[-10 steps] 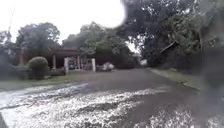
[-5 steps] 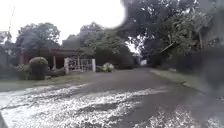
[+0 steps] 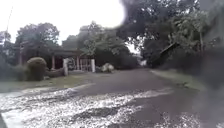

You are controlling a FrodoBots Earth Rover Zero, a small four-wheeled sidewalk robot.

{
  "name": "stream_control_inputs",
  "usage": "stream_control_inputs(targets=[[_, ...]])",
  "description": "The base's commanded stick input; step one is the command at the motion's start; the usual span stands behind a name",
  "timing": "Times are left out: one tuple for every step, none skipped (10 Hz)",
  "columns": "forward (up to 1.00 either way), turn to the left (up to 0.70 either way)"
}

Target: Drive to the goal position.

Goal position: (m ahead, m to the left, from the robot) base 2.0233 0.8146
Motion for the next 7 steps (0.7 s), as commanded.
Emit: stream_control_inputs(targets=[[0.50,0.00],[0.50,-0.09],[0.50,-0.23],[0.50,-0.38],[0.50,-0.43],[0.50,-0.10],[0.50,0.00]])
